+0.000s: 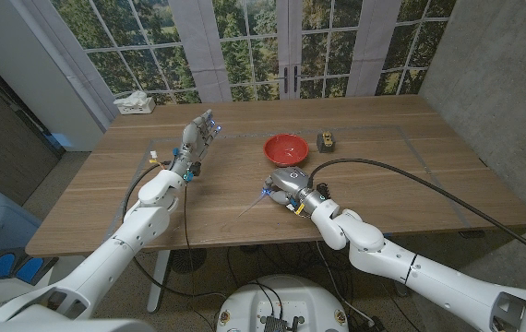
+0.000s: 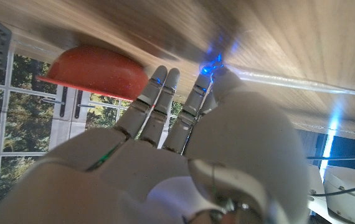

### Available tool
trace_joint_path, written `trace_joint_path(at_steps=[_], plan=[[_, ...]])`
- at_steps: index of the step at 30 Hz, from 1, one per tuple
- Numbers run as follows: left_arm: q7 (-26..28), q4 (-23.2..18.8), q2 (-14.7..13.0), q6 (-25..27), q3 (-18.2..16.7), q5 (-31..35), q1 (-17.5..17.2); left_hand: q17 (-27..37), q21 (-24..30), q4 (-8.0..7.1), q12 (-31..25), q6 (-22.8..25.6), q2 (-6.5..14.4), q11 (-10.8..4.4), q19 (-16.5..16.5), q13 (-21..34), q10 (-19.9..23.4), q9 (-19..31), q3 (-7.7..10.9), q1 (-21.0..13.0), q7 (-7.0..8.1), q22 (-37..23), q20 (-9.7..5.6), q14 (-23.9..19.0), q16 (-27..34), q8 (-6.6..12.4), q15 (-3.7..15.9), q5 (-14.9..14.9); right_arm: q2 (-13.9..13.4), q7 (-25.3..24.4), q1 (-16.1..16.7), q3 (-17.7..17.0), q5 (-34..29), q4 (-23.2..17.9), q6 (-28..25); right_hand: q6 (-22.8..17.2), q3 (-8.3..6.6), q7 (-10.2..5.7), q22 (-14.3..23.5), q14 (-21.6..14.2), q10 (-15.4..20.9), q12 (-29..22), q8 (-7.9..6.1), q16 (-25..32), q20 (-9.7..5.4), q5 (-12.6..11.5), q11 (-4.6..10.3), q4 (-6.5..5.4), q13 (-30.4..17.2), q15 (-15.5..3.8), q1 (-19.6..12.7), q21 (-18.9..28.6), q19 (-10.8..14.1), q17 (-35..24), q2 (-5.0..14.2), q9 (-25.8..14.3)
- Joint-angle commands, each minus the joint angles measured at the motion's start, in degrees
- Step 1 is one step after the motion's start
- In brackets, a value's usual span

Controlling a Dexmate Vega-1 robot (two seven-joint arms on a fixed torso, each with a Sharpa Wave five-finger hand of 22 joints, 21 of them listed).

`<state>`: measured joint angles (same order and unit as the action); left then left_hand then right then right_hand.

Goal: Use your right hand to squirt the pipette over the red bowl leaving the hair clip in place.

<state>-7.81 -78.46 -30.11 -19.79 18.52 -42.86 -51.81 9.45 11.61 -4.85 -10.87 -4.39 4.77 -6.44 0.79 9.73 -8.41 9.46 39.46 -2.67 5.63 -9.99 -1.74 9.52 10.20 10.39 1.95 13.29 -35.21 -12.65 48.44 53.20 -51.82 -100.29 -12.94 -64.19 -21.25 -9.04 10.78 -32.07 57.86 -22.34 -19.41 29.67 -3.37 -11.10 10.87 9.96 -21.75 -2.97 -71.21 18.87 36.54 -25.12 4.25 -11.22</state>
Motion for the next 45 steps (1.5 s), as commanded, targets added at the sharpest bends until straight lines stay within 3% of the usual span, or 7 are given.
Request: trace_joint_path(at_steps=[1, 8, 13, 16, 19, 28, 45], plan=[[-0.03, -0.60, -0.21, 0.14, 0.31, 0.47, 0.23, 0.06, -0.13, 0.68, -0.01, 0.36, 3.39, -0.06, -0.28, 0.28, 0.21, 0.27, 0.05, -0.14, 0.21, -0.13, -2.64, 1.09, -0.16, 0.00, 5.15, -0.05, -0.69, -7.33, 1.83, -1.69, -0.75, -0.99, 0.82, -0.20, 0.13, -0.68, 0.31, -0.54, 0.34, -0.49, -0.19, 0.08, -1.31, -0.18, -0.34, 0.18, -0.34, -10.69, -0.54, 0.43, 0.22, -0.31, 0.10, -0.11], [0.51, -1.84, -1.06, 1.08, 0.53, 1.09, 0.02, 0.01, -0.14, 4.07, 0.15, 0.21, 1.31, -0.62, -1.00, 0.29, -0.14, 0.28, -0.48, -1.51, 0.78, 0.06, -1.69, -0.50, 0.15, 0.06, 3.95, -1.04, -0.66, -11.68, 2.97, -2.63, -1.19, -1.14, 0.95, -0.12, 0.17, -0.81, 0.35, -0.79, 0.21, -0.53, -0.15, -0.01, -1.54, -0.20, -0.37, 0.11, -0.66, -10.69, -0.74, 0.57, 0.33, -0.32, 0.11, -0.14], [0.72, -3.04, -2.15, 2.49, 0.72, 1.44, -0.06, 0.11, 0.42, 8.96, -0.35, 1.11, 0.79, 0.50, -3.84, 0.29, 1.44, 0.33, -0.14, -4.03, 0.51, -0.02, -0.41, -3.99, 0.64, 0.41, 1.95, -2.36, -0.41, -14.40, 3.47, -2.97, -1.74, -0.78, 0.83, -0.17, 0.21, -0.95, 0.37, -0.82, 0.17, -0.56, -0.17, -0.13, -1.68, -0.21, -0.36, 0.09, -0.84, -10.69, -0.83, 0.64, 0.37, -0.30, 0.06, -0.16], [0.13, -3.65, -3.08, 4.04, 0.94, 1.25, 0.19, 0.16, 0.88, 11.72, -0.87, 2.41, 0.42, 1.07, -6.27, 0.30, 4.16, 0.37, -0.50, -4.94, 0.03, -0.17, 1.53, -7.86, 1.02, 0.54, 0.03, -3.02, -0.16, -15.76, 3.74, -3.12, -2.22, -0.71, 0.37, -0.28, 0.23, -1.03, 0.38, -0.86, 0.20, -0.60, -0.22, -0.22, -1.69, -0.21, -0.32, 0.06, -0.98, -10.69, -0.88, 0.71, 0.41, -0.29, 0.04, -0.17], [-0.17, -4.01, -4.02, 4.92, 1.31, 1.96, 0.56, 0.22, 1.11, 13.32, -1.30, 5.42, 0.10, 1.56, -7.88, 0.35, 7.06, 0.41, -1.10, -5.27, -1.15, -0.30, 2.53, -11.68, 1.30, 1.07, -1.24, -3.24, 0.01, -16.64, 3.98, -3.30, -2.42, -0.76, -0.06, -0.37, 0.26, -1.09, 0.39, -0.93, 0.20, -0.63, -0.25, -0.26, -1.74, -0.21, -0.31, 0.03, -1.09, -10.70, -0.91, 0.72, 0.37, -0.29, 0.04, -0.17], [-0.44, -6.08, -6.82, 8.21, 1.93, 3.17, 1.00, 0.42, 1.48, 14.67, -2.54, 10.90, -0.86, 2.79, -10.74, 0.50, 14.84, 0.41, -2.05, -5.95, -3.09, -0.53, 4.18, -20.13, 2.05, 1.14, -1.56, -3.36, 0.35, -19.61, 4.29, -3.54, -3.30, -0.47, -0.80, -0.32, 0.35, -1.23, 0.42, -1.02, 0.29, -0.74, -0.23, -0.52, -1.82, -0.20, -0.25, -0.07, -1.46, -10.70, -0.97, 0.83, 0.33, -0.26, -0.03, -0.19], [-2.49, -9.10, -11.27, 13.20, 2.86, 4.18, 1.61, 0.52, 1.41, 15.20, -2.80, 13.34, -1.11, 3.06, -11.66, 0.61, 18.30, 0.46, -1.64, -7.71, -4.11, -0.58, 4.37, -23.80, 2.14, 1.21, -1.04, -3.43, 1.12, -24.82, 5.54, -4.18, -5.20, -1.16, -4.39, -0.49, 0.52, -1.44, 0.46, -1.41, 0.28, -0.82, -0.30, -0.80, -2.14, -0.18, -0.21, -0.23, -2.08, -10.72, -1.01, 1.03, 0.26, -0.29, -0.02, -0.22]])
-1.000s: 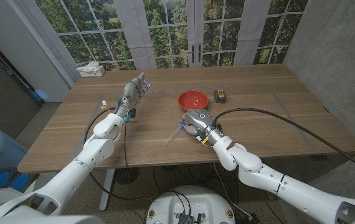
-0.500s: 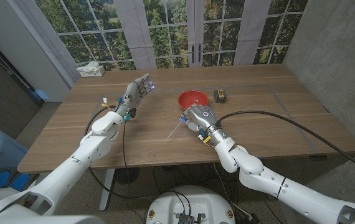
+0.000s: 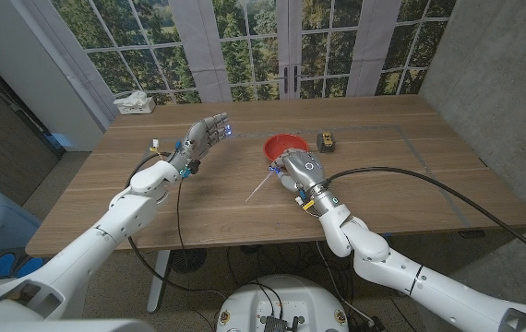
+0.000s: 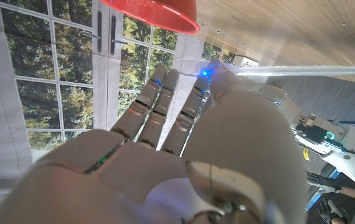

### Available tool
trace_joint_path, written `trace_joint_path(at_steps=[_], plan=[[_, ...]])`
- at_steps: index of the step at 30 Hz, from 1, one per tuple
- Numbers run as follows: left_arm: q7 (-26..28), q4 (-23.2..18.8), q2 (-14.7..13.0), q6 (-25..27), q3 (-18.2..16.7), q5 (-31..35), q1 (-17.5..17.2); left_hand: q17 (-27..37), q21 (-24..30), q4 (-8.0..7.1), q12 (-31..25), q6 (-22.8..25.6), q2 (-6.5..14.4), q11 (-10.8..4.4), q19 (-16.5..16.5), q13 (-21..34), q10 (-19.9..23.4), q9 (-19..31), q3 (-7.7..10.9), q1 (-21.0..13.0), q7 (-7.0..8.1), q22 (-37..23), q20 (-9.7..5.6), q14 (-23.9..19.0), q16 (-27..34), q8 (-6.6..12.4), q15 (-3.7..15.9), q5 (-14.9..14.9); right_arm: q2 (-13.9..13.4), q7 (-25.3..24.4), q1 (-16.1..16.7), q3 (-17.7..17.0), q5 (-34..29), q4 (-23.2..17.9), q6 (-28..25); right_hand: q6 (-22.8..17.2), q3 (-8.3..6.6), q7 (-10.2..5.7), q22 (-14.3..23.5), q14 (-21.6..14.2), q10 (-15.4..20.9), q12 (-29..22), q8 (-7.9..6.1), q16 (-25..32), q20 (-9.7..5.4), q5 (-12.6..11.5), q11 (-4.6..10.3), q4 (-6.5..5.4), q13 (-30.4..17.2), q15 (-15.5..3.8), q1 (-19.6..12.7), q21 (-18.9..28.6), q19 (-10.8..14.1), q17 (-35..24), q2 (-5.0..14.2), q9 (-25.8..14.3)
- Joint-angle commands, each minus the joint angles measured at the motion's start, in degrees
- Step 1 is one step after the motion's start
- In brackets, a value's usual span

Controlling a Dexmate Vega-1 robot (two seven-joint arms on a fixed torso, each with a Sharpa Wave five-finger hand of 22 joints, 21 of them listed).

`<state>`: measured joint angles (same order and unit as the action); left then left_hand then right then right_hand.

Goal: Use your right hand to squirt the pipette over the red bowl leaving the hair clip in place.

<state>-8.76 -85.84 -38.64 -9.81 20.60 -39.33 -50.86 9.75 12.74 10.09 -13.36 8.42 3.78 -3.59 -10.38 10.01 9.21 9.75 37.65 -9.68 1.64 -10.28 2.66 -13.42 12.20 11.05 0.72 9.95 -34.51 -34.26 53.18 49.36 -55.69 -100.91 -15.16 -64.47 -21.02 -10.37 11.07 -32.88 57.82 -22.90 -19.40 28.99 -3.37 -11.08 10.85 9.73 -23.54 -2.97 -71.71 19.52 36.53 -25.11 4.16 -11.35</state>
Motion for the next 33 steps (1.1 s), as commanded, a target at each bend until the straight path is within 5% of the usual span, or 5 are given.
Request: trace_joint_path(at_steps=[1, 33], plan=[[-1.58, -1.93, -2.93, 3.43, 0.84, 0.76, 0.71, 0.23, 0.31, 0.25, -0.31, 0.57, -0.13, 0.27, -0.56, 0.33, 0.74, 0.17, 0.18, -0.73, -0.14, -0.29, -0.03, -0.89, 0.12, 0.54, 0.17, -0.10, 0.49, -3.59, 0.87, -0.33, -1.42, -0.49, -2.30, -0.21, 0.30, -0.15, 0.18, -0.61, 0.32, -0.27, -0.31, -0.14, -2.18, -0.20, -0.19, 0.00, -0.32, -10.72, -0.51, 0.39, 0.27, -0.30, 0.07, -0.09], [-2.85, -8.99, -9.09, 6.47, 0.94, 2.94, -1.34, 0.27, 0.27, 0.10, -0.04, 0.23, -0.11, 0.77, -1.17, 0.38, 2.40, 0.21, 0.23, -1.83, -0.42, -0.37, 0.65, -2.13, -0.33, -0.19, -0.03, -0.14, 1.37, -6.96, -1.14, 0.03, -4.04, 0.09, -4.18, -0.37, 0.59, -0.56, 0.23, -0.97, 0.40, -0.22, -0.40, -0.74, -2.47, -0.21, -0.04, -0.14, -1.06, -10.73, -0.41, 0.81, 0.29, -0.35, 0.02, -0.12]])
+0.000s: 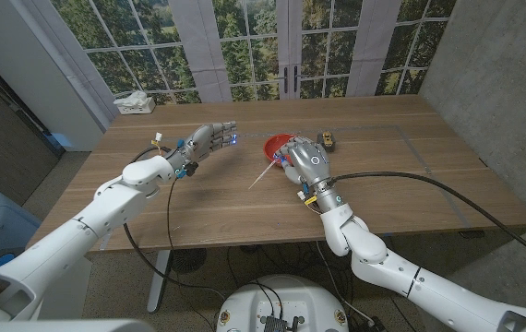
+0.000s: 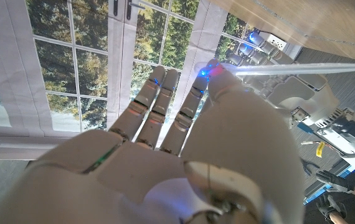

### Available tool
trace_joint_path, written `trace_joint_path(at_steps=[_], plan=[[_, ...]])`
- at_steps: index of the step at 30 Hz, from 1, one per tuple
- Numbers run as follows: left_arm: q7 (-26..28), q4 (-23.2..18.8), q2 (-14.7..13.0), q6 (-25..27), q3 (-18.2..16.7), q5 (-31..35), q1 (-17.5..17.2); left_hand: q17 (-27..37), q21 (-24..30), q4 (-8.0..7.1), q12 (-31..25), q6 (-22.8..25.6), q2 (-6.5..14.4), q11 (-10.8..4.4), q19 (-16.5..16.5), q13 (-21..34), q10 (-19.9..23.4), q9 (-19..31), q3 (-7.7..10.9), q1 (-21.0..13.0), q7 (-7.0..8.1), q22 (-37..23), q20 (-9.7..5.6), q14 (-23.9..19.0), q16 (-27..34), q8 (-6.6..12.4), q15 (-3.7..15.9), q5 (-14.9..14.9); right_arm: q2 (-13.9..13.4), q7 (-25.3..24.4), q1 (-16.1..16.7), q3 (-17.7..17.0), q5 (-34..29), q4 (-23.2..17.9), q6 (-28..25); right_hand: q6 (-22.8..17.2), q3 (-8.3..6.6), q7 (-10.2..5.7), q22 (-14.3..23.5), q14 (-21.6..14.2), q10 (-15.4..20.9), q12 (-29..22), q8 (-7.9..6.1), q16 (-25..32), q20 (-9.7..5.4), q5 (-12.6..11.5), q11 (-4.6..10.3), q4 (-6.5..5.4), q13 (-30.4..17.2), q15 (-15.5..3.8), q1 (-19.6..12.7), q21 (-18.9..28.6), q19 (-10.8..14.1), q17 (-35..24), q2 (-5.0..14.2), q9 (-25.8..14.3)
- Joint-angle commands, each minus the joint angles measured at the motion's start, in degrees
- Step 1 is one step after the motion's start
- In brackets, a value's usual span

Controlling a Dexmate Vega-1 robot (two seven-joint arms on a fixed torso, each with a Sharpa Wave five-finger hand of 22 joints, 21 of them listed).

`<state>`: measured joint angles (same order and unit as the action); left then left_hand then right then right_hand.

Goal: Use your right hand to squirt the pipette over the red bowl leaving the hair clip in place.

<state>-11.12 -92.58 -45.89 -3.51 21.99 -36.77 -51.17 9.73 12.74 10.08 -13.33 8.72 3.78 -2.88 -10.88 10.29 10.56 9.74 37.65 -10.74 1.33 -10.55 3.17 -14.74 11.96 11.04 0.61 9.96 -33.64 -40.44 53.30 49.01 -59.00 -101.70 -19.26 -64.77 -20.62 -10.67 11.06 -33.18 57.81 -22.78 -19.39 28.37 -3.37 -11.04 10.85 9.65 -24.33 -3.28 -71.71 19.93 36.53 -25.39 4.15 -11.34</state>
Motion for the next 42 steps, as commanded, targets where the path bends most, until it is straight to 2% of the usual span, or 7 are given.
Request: trace_joint_path(at_steps=[1, 5, 11, 21, 25, 29, 42], plan=[[-0.69, -2.28, -1.80, -0.04, -0.57, 0.12, -1.15, 0.28, 0.29, 0.11, -0.10, -0.04, -0.10, -0.08, -0.74, 0.11, 1.24, 0.23, 0.24, -0.82, -0.14, -0.10, 0.17, -0.91, -0.09, -0.20, 0.08, -0.14, 0.57, -0.80, -1.34, 0.42, -0.77, 0.97, -0.15, -0.05, 0.19, -0.29, 0.24, -0.68, 0.43, -0.35, -0.41, -0.14, -2.47, -0.25, -0.03, -0.07, -0.29, -10.42, -0.42, 0.39, 0.27, -0.07, 0.04, -0.13], [-2.45, -2.05, -1.68, -1.19, -0.90, -0.99, -1.24, 0.28, 0.25, 0.16, -0.18, -0.07, 0.07, 0.18, -0.76, 0.13, 1.88, 0.24, 0.37, -1.18, -0.41, -0.10, 0.20, -1.03, -0.19, -0.24, 0.22, -0.09, 0.81, -1.16, -1.76, 0.67, -1.33, 1.22, -0.41, -0.05, 0.21, -0.38, 0.25, -0.69, 0.44, -0.31, -0.42, -0.23, -2.46, -0.25, -0.01, -0.06, -0.35, -10.42, -0.43, 0.45, 0.27, -0.07, 0.03, -0.13], [-3.63, -2.78, -2.76, -1.22, -0.63, -0.12, -0.78, 0.30, 0.21, 0.45, -0.31, -0.10, 0.29, -0.24, -0.95, 0.17, 3.09, 0.26, 0.74, -2.27, -0.62, -0.10, 0.18, -2.14, -0.04, -0.21, 0.86, 0.05, 1.12, -1.43, -2.31, 0.97, -1.95, 1.48, -0.82, -0.06, 0.26, -0.32, 0.26, -0.76, 0.47, -0.24, -0.44, -0.37, -2.50, -0.24, 0.01, -0.08, -0.43, -10.42, -0.43, 0.52, 0.22, -0.08, 0.05, -0.14], [-6.00, -3.09, -4.22, -0.75, -0.17, 0.55, 0.30, 0.39, 0.56, 0.68, -0.92, 4.07, -0.38, -0.96, -2.87, 0.29, 7.84, 0.32, 1.00, -5.48, -2.17, -0.14, 0.21, -6.96, 0.69, 0.91, 2.36, 0.05, 1.81, -3.27, -3.31, 1.46, -3.12, 2.19, -1.25, -0.06, 0.29, -0.44, 0.26, -0.83, 0.49, -0.12, -0.45, -0.55, -2.59, -0.24, 0.05, -0.08, -0.48, -10.42, -0.45, 0.62, 0.17, -0.09, 0.06, -0.14], [-6.68, -3.35, -4.72, -1.15, 0.00, 1.22, 0.58, 0.42, 0.55, 0.69, -1.22, 6.85, -1.12, -1.63, -3.34, 0.33, 10.04, 0.34, 0.74, -6.71, -1.96, -0.16, 0.14, -8.06, 0.62, 1.46, 2.59, -0.10, 1.93, -3.83, -3.78, 1.61, -3.22, 2.31, -0.88, -0.08, 0.32, -0.49, 0.26, -0.86, 0.48, -0.07, -0.46, -0.62, -2.63, -0.23, 0.06, -0.08, -0.51, -10.42, -0.44, 0.66, 0.14, -0.10, 0.05, -0.14], [-7.06, -3.86, -5.17, -1.29, 0.42, 2.36, 0.99, 0.45, 0.46, 0.86, -1.10, 8.26, -3.28, -1.86, -3.53, 0.36, 10.95, 0.34, -0.29, -7.14, -1.80, -0.15, -0.05, -8.38, 0.39, 1.65, 2.91, -0.28, 2.15, -5.00, -4.36, 1.94, -3.52, 2.78, -0.23, -0.10, 0.34, -0.48, 0.26, -0.90, 0.51, -0.03, -0.48, -0.70, -2.67, -0.22, 0.08, -0.08, -0.55, -10.42, -0.44, 0.70, 0.10, -0.11, 0.04, -0.14], [-10.61, -3.67, -5.63, 1.47, 2.97, 3.73, 3.97, 0.48, 0.20, 0.84, -0.84, 10.86, -4.35, -2.34, -3.41, 0.39, 11.97, 0.36, -0.46, -9.25, -2.04, -0.16, 0.16, -8.32, -0.05, 2.12, 3.05, -0.12, 2.80, -6.63, -5.84, 2.67, -4.23, 3.79, 0.78, -0.08, 0.43, -0.63, 0.26, -1.06, 0.70, 0.08, -0.50, -0.92, -2.71, -0.19, 0.13, -0.12, -0.67, -10.42, -0.39, 0.83, 0.02, -0.15, 0.06, -0.14]])
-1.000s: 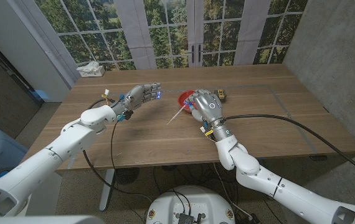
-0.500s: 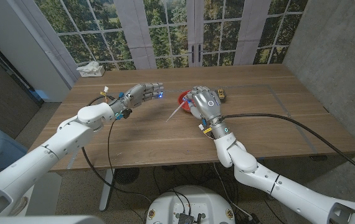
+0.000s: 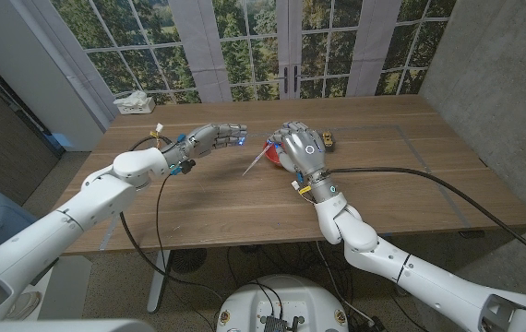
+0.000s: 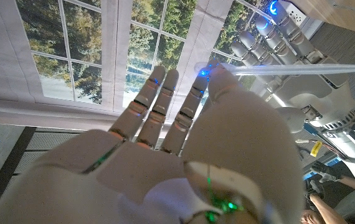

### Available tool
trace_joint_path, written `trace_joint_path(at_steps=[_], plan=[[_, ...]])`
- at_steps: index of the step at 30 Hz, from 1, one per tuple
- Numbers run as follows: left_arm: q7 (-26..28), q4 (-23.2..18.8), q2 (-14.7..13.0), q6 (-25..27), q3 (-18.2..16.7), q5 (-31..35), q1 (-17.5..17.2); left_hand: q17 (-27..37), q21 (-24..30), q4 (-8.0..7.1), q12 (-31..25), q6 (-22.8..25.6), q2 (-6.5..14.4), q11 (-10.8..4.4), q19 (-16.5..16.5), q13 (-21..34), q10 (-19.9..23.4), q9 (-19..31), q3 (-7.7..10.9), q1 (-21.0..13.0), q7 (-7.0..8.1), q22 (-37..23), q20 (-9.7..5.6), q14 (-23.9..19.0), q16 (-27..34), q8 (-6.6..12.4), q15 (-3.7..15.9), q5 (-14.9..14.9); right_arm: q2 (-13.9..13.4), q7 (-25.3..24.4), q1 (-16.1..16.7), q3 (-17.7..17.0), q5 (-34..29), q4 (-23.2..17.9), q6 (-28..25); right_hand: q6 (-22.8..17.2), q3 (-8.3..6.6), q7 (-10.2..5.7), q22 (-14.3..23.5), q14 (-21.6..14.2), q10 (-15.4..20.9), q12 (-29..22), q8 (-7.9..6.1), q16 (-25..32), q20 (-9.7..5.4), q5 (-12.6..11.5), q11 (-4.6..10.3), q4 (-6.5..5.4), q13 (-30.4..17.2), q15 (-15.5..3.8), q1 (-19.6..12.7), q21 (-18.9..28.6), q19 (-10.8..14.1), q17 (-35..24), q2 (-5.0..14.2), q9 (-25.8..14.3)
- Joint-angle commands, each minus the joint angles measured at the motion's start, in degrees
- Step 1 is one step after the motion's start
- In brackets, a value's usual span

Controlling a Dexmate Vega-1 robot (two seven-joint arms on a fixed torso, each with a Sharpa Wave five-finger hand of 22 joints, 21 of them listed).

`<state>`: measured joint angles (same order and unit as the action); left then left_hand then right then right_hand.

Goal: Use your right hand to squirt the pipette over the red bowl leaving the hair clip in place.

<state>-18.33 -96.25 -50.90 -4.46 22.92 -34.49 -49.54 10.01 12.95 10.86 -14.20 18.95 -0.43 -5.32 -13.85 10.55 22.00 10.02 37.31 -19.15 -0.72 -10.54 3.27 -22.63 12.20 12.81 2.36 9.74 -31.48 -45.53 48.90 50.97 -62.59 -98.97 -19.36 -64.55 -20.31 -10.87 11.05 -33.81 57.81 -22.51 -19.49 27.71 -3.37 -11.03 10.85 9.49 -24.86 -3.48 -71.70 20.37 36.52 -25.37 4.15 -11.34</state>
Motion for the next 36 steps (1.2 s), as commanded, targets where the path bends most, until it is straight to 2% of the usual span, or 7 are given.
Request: trace_joint_path(at_steps=[1, 12, 18, 20, 21, 34, 36], plan=[[-3.46, -0.05, -0.69, 2.48, 2.23, 1.79, 2.53, 0.20, -0.04, 0.06, 0.09, 0.78, -0.20, -0.14, -0.43, 0.12, 0.56, 0.07, -0.11, -1.13, -0.03, -0.17, 0.07, -0.47, -0.30, 0.35, 1.32, 0.11, 0.62, -1.70, -1.56, 0.73, -0.51, 1.12, 1.17, -0.30, 0.12, -0.44, 0.27, -0.44, 0.71, -0.20, -0.40, -0.26, -2.71, -0.20, 0.14, 0.04, -0.15, -10.22, -0.39, 0.40, 0.01, -0.17, 0.07, -0.14], [-4.19, 0.37, -0.23, 0.93, 2.70, 2.63, 2.94, 0.22, 0.00, 0.07, -0.07, 6.53, -2.80, -3.16, -1.74, 0.14, 4.71, 0.12, -0.79, -6.33, 1.64, -0.14, -0.43, -2.16, -0.30, 1.10, 2.71, 0.16, 1.71, -4.60, -3.31, 1.49, -0.44, 3.53, 2.91, -0.38, 0.17, -0.47, 0.27, -0.54, 0.81, -0.07, -0.45, -0.42, -2.69, -0.18, 0.18, 0.02, -0.17, -10.22, -0.36, 0.46, -0.13, -0.20, 0.08, -0.14], [-5.90, 1.17, 0.20, 0.79, 3.38, 2.38, 3.67, 0.23, 0.05, -0.11, -0.07, 7.48, -3.96, -3.91, -2.20, 0.13, 5.68, 0.12, -1.47, -7.04, 2.03, -0.13, -0.69, -2.88, -0.19, 1.03, 3.11, 0.18, 2.02, -4.73, -3.84, 1.87, -0.51, 4.14, 2.76, -0.35, 0.21, -0.52, 0.26, -0.57, 0.89, 0.01, -0.45, -0.54, -2.69, -0.16, 0.20, 0.03, -0.16, -10.22, -0.35, 0.49, -0.23, -0.22, 0.05, -0.14], [-6.60, 1.61, 0.40, 0.64, 3.54, 2.15, 3.98, 0.25, 0.08, -0.55, -0.20, 10.79, -5.25, -5.09, -2.80, 0.06, 8.04, 0.12, -2.62, -7.81, 3.75, -0.16, -0.93, -3.33, -0.28, 1.36, 3.14, 0.32, 2.03, -4.75, -3.94, 1.93, -0.40, 4.21, 2.80, -0.36, 0.21, -0.53, 0.26, -0.58, 0.89, 0.03, -0.46, -0.55, -2.68, -0.16, 0.20, 0.03, -0.17, -10.22, -0.35, 0.50, -0.24, -0.22, 0.05, -0.14], [-6.72, 1.64, 0.38, 0.62, 3.62, 2.26, 4.07, 0.27, 0.16, -0.62, -0.17, 11.80, -5.38, -5.32, -3.14, 0.04, 8.56, 0.12, -2.84, -8.14, 3.86, -0.18, -1.02, -4.04, -0.07, 1.46, 3.56, 0.35, 2.02, -4.86, -4.01, 1.98, -0.43, 4.27, 2.81, -0.40, 0.22, -0.51, 0.26, -0.60, 0.90, 0.04, -0.47, -0.57, -2.68, -0.16, 0.20, 0.03, -0.17, -10.22, -0.35, 0.52, -0.22, -0.22, 0.05, -0.14], [-10.00, 2.36, 0.38, 2.25, 5.30, 2.65, 6.18, 0.26, 0.24, -0.66, -0.01, 13.64, -5.69, -6.03, -3.85, -0.04, 10.42, 0.11, -3.46, -9.57, 4.08, -0.21, -1.19, -4.84, -0.07, 1.17, 4.38, 0.46, 1.92, -5.76, -4.19, 2.25, -0.03, 4.47, 3.19, -0.34, 0.24, -0.56, 0.25, -0.73, 0.96, 0.18, -0.47, -0.72, -2.75, -0.14, 0.21, 0.03, -0.21, -10.22, -0.35, 0.59, -0.34, -0.26, 0.08, -0.13], [-10.90, 2.37, 0.25, 2.77, 5.80, 2.97, 6.84, 0.26, 0.14, -0.68, -0.44, 14.99, -5.80, -5.25, -3.94, -0.06, 13.00, 0.11, -3.82, -10.58, 3.51, -0.22, -1.19, -5.07, -0.13, 1.09, 4.36, 0.50, 1.87, -5.84, -4.20, 2.30, 0.01, 4.43, 3.31, -0.34, 0.26, -0.56, 0.25, -0.73, 0.97, 0.20, -0.47, -0.74, -2.76, -0.13, 0.21, 0.03, -0.20, -10.22, -0.34, 0.60, -0.34, -0.26, 0.06, -0.13]])
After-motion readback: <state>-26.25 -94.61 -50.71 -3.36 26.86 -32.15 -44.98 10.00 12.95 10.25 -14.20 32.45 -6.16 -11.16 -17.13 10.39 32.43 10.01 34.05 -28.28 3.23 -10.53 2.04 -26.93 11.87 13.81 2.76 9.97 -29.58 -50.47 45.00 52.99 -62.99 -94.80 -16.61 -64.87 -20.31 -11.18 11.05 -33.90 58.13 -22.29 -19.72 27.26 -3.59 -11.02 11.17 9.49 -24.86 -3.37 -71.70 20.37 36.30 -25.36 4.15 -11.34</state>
